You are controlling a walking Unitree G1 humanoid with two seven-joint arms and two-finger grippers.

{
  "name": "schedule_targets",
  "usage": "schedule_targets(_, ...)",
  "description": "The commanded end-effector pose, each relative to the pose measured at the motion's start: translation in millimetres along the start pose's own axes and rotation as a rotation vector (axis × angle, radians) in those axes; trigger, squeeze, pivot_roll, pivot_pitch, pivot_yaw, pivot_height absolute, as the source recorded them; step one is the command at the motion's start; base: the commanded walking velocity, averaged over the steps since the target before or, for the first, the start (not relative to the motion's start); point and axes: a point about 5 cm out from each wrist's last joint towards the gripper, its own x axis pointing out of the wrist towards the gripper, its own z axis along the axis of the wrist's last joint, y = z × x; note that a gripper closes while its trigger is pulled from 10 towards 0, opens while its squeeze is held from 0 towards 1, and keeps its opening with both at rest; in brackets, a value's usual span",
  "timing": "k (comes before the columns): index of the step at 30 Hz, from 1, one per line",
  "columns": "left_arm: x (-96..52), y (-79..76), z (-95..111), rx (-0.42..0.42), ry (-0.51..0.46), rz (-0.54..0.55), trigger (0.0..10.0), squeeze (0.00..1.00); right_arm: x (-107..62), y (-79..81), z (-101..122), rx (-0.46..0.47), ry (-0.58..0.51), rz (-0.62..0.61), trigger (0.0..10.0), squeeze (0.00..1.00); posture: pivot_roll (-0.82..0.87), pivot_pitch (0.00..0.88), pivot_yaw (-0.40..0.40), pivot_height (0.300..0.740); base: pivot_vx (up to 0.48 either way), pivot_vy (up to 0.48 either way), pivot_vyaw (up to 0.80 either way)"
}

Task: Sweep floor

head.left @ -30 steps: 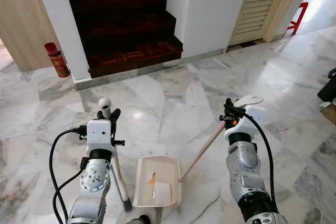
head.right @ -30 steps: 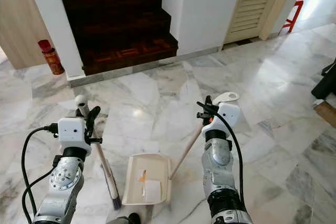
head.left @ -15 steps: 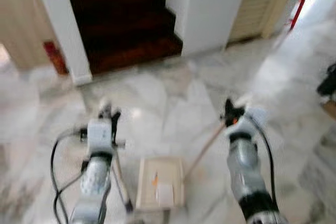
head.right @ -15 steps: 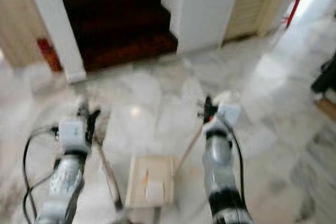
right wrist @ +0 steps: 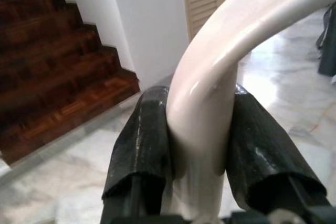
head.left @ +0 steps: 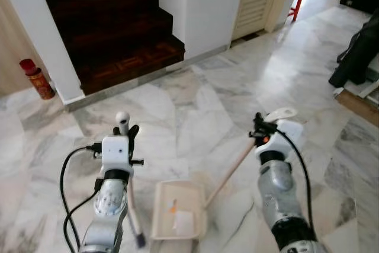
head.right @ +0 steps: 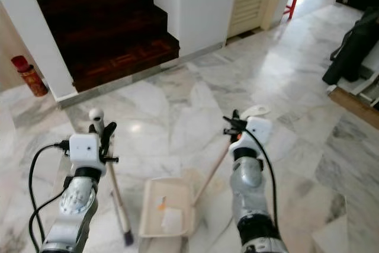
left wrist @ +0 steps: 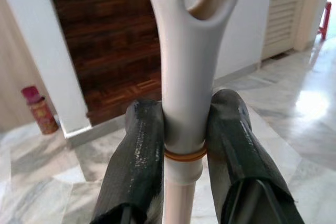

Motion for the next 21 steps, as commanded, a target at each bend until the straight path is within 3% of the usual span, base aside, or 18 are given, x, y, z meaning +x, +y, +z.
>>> schedule_targets(1, -0.5, 7.3, 4.3, 0.009, -0.029, 0.022, 10.0, 0.00, 4.9, 13.6, 9.6, 0.012, -0.043, 0.040, 10.0, 0.00, 0.10, 0.032, -0.043, 0.740, 0.000, 0.292, 0.00)
schedule_targets(15, -1.1, 7.0, 3.7, 0.008, -0.030, 0.025, 10.0, 0.00, 5.1, 17.9, 8.6, 0.011, -0.039, 0.063, 10.0, 0.00, 0.11, 0.018, -0.050, 0.740, 0.000, 0.292, 0.00)
schedule_targets(21, -0.3, 7.7, 3.9, 0.010, -0.030, 0.031, 10.0, 0.00, 6.2, 18.2, 8.1, 0.025, -0.029, 0.061, 10.0, 0.00, 0.11, 0.025, -0.054, 0.740, 0.000, 0.292, 0.42)
